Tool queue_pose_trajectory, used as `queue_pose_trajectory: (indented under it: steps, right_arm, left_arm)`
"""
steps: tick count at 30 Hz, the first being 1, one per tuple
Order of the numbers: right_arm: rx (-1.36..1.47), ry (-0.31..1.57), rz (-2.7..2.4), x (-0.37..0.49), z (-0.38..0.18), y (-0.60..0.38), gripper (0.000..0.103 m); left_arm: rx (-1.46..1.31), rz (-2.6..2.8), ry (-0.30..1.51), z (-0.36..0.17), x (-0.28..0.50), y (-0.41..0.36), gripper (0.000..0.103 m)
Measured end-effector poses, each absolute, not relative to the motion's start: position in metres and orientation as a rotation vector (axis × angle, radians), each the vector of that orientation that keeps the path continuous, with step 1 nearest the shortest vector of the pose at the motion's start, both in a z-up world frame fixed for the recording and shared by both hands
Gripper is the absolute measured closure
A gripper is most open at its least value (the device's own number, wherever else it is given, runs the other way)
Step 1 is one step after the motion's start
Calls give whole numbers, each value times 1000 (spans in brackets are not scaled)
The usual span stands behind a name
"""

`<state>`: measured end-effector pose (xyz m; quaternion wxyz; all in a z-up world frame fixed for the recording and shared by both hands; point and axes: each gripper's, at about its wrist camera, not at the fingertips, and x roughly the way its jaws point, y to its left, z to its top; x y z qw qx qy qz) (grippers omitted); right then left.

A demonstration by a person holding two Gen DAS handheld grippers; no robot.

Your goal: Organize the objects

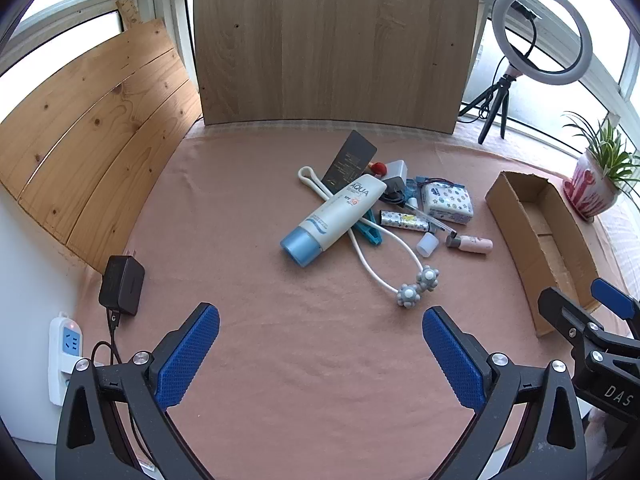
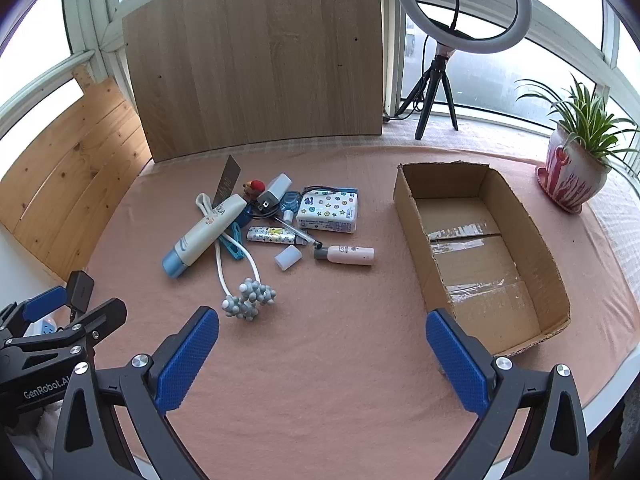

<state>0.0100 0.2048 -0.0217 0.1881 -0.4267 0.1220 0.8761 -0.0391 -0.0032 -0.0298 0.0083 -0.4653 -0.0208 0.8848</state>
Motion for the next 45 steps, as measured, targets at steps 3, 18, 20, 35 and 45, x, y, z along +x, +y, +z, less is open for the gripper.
queue_pose_trajectory:
  steps: [3,18,20,35,45]
  right_arm:
    - [-1201,352,2457,10,-22,205,1]
    - [-1201,392,2419,17,-24,207,1]
    - [-1199,395,2414,18,-24,207,1]
    - [-1208,427,2400,7,-35,217,1]
    - [-1238,455,2416,-20,-47,222,8]
  left_arm:
    - [-1447,2766,-64,-29,-39,-3,0]
    - [-1446,2762,-71,-30,-34,-3,0]
    - [-1444,2761,-72,-30,-34,-3,0]
    - [-1510,2757,-109,-50,-50,-20,0]
    - [-1550,2758,-42,-73,-73,-26,1]
